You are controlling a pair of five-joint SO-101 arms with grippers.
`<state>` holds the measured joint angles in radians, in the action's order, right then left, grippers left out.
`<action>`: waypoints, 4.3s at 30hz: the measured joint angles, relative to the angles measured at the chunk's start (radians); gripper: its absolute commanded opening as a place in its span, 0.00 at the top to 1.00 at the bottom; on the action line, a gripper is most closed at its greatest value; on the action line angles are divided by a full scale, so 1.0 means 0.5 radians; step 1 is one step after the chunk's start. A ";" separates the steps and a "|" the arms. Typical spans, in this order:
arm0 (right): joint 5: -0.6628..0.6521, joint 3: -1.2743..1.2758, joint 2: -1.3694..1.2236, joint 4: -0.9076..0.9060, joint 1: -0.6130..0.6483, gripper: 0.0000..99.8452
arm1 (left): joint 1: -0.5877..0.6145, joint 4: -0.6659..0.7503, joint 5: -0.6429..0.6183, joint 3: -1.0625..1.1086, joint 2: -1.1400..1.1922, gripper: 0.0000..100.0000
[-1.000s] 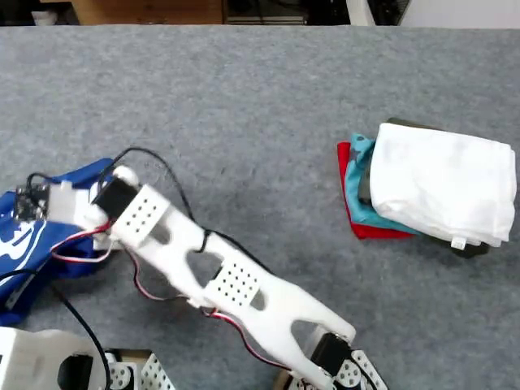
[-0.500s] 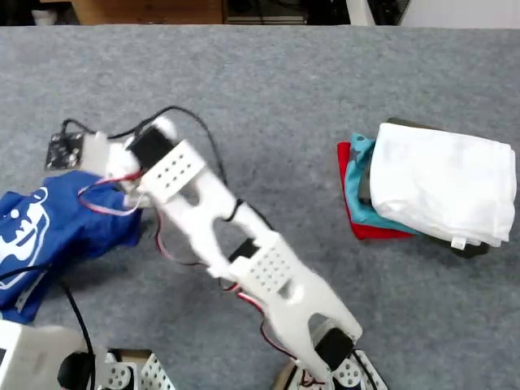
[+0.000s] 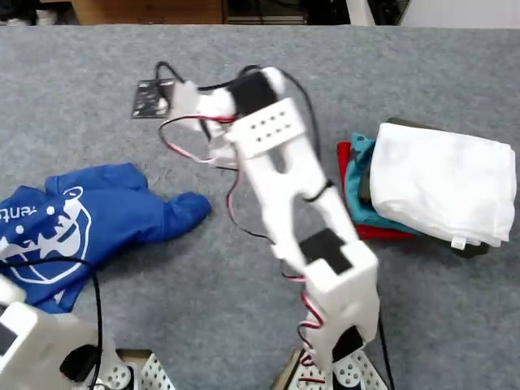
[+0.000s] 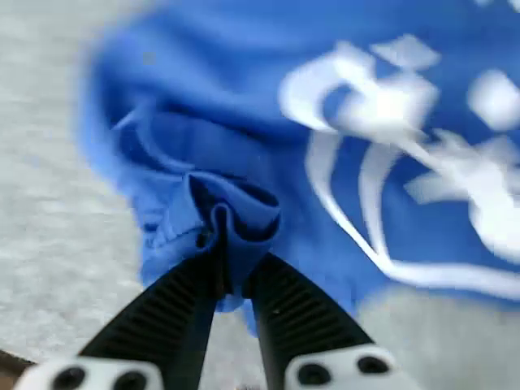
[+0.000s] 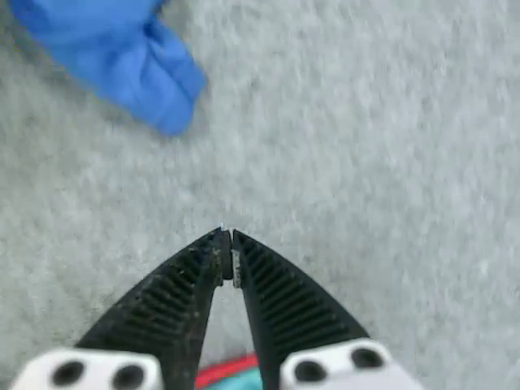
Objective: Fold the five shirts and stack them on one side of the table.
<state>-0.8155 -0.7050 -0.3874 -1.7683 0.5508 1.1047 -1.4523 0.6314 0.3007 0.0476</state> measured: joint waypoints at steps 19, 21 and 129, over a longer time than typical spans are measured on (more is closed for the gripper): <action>0.503 0.463 -0.160 0.368 0.565 0.73 | 0.086 -0.430 0.074 -0.390 -0.003 0.74; 0.503 0.463 -0.304 0.402 0.657 0.73 | 0.181 -0.430 0.074 -0.423 -0.003 0.68; 1.375 0.206 -0.939 0.203 0.700 0.99 | -0.325 0.359 -0.878 -0.190 -0.003 0.89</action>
<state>-0.1281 -0.6022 -0.8569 -1.6671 0.9007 0.9421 -1.2727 0.1926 0.2056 0.0460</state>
